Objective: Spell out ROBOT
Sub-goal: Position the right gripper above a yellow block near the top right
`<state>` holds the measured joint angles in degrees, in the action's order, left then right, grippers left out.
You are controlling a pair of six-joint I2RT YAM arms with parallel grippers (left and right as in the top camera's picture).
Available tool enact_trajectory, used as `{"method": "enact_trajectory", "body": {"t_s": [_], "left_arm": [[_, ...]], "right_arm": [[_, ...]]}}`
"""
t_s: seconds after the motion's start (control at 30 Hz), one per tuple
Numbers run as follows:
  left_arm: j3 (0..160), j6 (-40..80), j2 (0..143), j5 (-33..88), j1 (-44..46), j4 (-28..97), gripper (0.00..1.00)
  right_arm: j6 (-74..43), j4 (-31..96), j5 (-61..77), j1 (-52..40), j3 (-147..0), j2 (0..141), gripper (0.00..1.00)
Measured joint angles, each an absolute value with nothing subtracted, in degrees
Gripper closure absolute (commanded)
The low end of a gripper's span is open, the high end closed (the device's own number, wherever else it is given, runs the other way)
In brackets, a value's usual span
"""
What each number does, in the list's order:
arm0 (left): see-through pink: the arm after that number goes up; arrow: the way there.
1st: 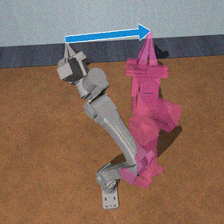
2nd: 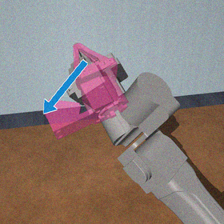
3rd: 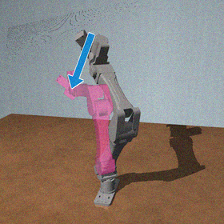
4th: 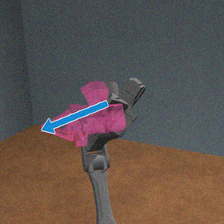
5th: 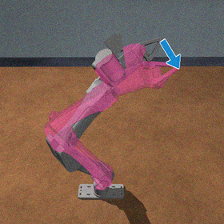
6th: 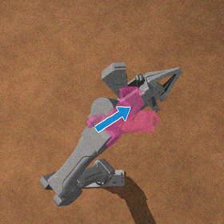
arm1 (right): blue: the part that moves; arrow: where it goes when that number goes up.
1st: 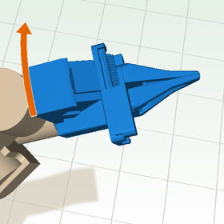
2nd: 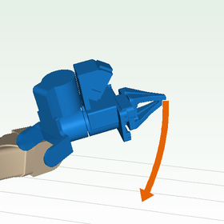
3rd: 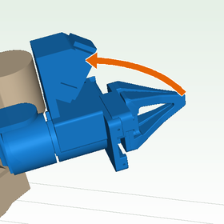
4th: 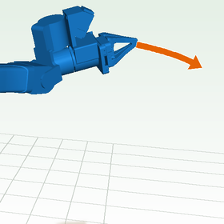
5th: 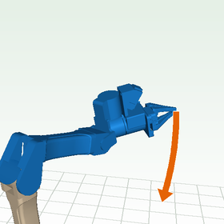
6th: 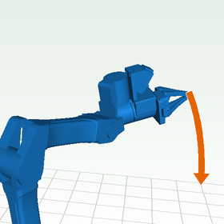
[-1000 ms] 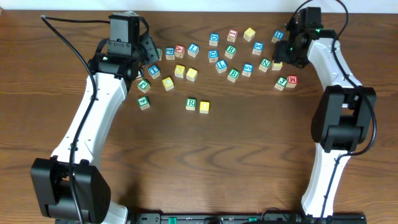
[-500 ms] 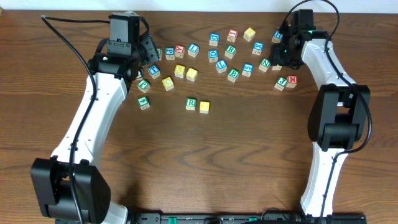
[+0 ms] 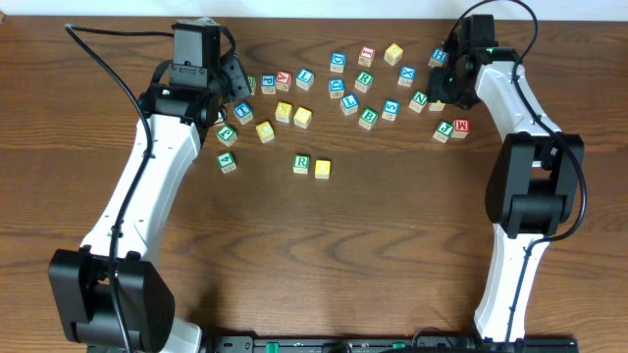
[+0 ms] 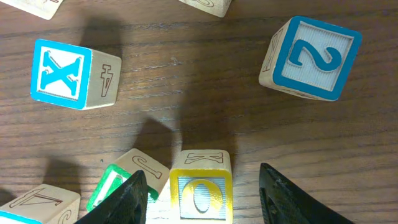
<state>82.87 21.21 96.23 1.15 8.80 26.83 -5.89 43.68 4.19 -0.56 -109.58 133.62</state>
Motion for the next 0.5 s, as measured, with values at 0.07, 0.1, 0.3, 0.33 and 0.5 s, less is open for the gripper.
{"method": "enact_trajectory", "body": {"t_s": [0.07,0.1,0.3,0.33,0.5], "left_arm": [[82.87,21.21,96.23,1.15,8.80,26.85,0.51],[82.87,21.21,96.23,1.15,8.80,26.85,0.51],[82.87,21.21,96.23,1.15,8.80,26.85,0.51],[82.87,21.21,96.23,1.15,8.80,26.85,0.51],[82.87,21.21,96.23,1.15,8.80,26.85,0.51]], "right_arm": [[-6.02,43.46,4.25,-0.56,-109.43,133.62,0.49],[-6.09,43.38,4.25,-0.56,-109.43,133.62,0.49],[-6.13,42.92,4.32,-0.56,-109.32,133.62,0.44],[-6.20,42.92,4.56,-0.56,-109.32,133.62,0.44],[-6.09,42.89,6.22,-0.56,-109.14,133.62,0.43]]}}
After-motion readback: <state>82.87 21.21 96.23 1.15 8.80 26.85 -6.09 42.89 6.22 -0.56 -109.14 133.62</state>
